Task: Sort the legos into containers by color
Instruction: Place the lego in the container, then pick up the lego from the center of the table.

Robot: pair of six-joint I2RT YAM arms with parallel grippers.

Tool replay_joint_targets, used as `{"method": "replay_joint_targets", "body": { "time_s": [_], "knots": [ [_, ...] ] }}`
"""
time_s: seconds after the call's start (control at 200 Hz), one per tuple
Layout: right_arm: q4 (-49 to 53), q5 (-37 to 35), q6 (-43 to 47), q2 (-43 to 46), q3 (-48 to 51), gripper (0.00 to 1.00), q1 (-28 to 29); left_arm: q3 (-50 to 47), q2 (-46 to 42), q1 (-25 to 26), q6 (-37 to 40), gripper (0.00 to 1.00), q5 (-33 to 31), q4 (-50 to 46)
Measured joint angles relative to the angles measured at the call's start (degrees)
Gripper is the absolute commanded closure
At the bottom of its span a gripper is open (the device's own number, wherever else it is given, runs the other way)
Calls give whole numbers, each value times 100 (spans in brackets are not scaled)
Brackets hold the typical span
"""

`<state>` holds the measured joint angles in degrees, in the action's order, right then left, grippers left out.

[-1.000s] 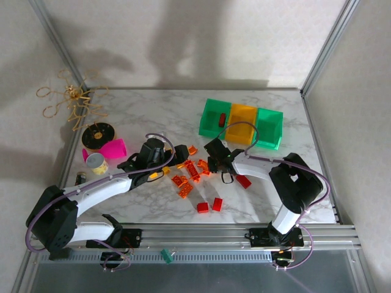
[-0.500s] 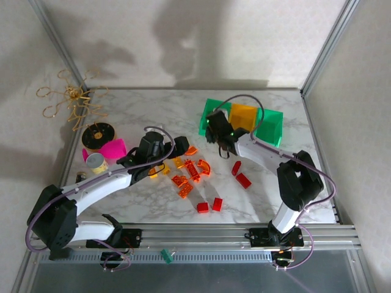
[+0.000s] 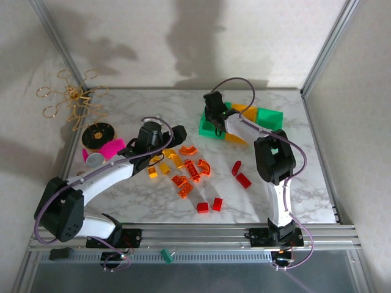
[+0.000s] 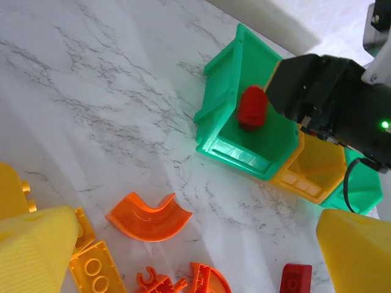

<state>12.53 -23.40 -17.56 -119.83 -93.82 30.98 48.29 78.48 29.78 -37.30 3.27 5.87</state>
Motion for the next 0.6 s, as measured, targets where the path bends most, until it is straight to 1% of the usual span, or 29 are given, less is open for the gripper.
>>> {"method": "replay_joint_targets", "body": {
  "time_s": [0.125, 0.22, 0.431, 0.541, 0.601],
  "knots": [
    [13, 24, 46, 87, 24, 49, -17, -2, 0, -2, 24, 0, 17, 74],
    [2, 140, 48, 463, 426, 45, -13, -2, -7, 0, 24, 0, 59, 74],
    [87, 417, -98, 2131, 1864, 38, -7, -168, -219, 85, 44, 0, 144, 57],
    [87, 516, -306, 3051, 2765, 32, 2, -295, -317, 240, 42, 0, 153, 28],
    [166, 551, -422, 3388, 3180, 29, 2, -400, -393, 367, 37, 1, 168, 28]
  ]
}}
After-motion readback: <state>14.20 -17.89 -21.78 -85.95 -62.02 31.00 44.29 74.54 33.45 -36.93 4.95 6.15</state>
